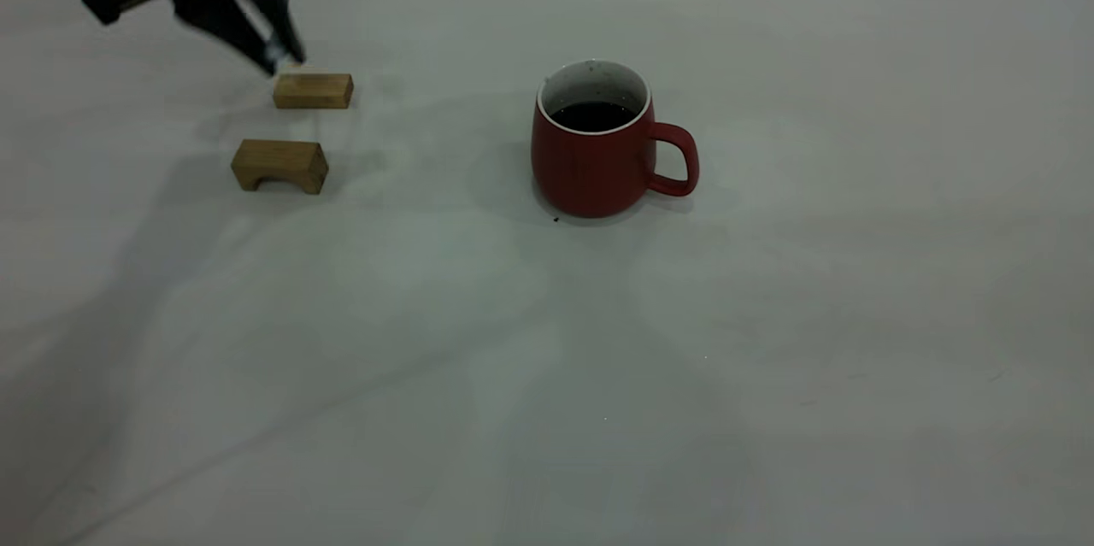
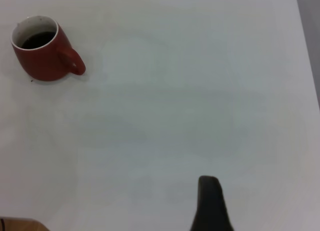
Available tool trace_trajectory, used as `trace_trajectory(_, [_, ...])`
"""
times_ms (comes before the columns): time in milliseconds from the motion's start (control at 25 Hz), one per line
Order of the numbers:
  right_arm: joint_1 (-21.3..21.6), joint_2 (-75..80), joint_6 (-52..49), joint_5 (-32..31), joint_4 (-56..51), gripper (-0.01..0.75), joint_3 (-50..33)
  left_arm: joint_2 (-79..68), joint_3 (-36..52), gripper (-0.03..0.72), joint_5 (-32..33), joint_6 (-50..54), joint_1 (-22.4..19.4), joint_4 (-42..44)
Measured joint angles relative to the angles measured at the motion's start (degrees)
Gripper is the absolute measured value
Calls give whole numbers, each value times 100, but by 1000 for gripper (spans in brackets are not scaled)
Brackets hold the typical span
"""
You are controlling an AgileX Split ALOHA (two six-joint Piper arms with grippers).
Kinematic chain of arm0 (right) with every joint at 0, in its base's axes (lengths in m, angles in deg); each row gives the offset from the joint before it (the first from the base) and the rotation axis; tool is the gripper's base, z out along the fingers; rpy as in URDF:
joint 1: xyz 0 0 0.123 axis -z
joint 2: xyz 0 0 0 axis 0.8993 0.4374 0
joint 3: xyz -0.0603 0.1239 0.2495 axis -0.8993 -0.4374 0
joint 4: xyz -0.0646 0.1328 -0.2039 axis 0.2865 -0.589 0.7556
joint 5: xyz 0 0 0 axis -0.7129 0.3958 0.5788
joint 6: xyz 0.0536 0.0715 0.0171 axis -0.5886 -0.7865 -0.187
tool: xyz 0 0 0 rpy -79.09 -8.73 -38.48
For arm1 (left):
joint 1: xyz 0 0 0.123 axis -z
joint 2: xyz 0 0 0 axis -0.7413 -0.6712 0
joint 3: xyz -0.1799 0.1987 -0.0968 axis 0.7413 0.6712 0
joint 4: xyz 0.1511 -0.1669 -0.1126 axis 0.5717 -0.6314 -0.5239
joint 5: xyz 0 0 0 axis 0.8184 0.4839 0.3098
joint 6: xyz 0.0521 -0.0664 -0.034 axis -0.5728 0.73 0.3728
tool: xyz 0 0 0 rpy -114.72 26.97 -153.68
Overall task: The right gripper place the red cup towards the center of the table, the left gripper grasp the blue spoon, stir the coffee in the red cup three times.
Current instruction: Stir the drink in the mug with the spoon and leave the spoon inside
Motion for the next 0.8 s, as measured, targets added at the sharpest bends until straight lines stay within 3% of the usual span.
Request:
trace_trajectory(120, [0, 0, 0, 0, 0, 591, 0, 46, -213, 173, 832, 1232, 0, -1136])
trace_trajectory(360, [0, 0, 0, 0, 0, 591, 0, 35, -294, 173, 1277, 2893, 0, -3898])
trace_trajectory(560, [0, 0, 0, 0, 0, 591, 0, -227, -300, 173, 1563, 3140, 0, -5374])
trace_trajectory(800, [0, 0, 0, 0, 0, 591, 0, -738, -300, 173, 1568, 3098, 11, -6338])
